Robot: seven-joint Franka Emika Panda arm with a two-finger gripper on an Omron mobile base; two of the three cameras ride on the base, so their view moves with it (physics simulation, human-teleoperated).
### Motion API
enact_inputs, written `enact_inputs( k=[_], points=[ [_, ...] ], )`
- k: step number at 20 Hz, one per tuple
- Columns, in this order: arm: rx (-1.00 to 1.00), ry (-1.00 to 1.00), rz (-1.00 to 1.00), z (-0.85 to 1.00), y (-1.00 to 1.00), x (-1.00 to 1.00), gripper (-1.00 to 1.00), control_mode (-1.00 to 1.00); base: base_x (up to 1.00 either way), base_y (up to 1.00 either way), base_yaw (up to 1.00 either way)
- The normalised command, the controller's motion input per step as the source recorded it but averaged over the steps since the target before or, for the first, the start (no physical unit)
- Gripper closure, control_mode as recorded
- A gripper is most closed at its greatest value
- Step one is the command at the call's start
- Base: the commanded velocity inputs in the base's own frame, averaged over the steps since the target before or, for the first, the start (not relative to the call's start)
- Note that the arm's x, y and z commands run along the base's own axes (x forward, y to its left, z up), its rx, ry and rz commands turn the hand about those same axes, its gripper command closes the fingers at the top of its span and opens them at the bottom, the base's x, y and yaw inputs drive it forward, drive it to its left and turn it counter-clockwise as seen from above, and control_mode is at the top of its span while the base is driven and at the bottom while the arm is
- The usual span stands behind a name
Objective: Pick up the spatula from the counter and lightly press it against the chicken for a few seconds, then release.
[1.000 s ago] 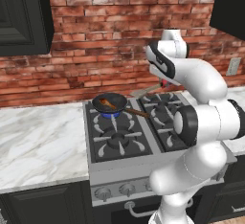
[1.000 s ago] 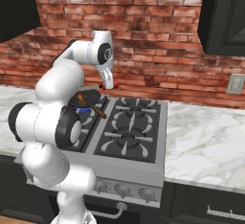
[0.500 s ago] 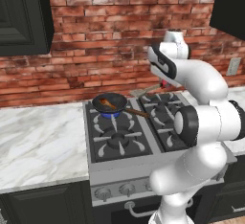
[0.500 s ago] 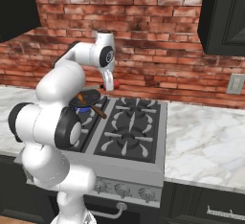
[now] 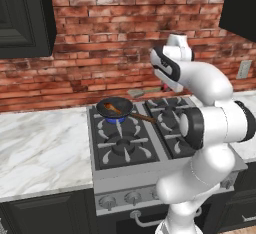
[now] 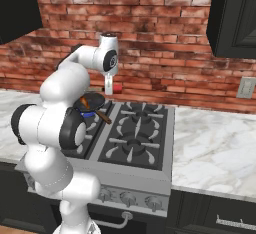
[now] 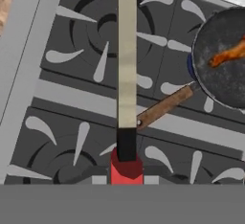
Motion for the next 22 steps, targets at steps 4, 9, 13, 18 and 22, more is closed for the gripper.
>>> enact_inputs(
  k=[4,9,13,18,22],
  points=[
    [-0.05,0.00,0.09,-0.11,0.12,0.22,1.00,-1.00,0.00,0.00,0.00],
    [-0.10,0.00,0.05,-0.19,0.00,0.14,1.00,-1.00,0.00,0.00,0.00],
    [-0.09,0.00,0.00,-0.06,0.06,0.04,1.00,-1.00,0.00,0.00,0.00],
    [-0.02,0.02,0.00,0.00,0.18,0.05,1.00,-1.00,0.00,0.00,0.00],
    [0.00,0.02,-0.04,0.00,0.21,0.08,1.00,-1.00,0.00,0.00,0.00]
  ],
)
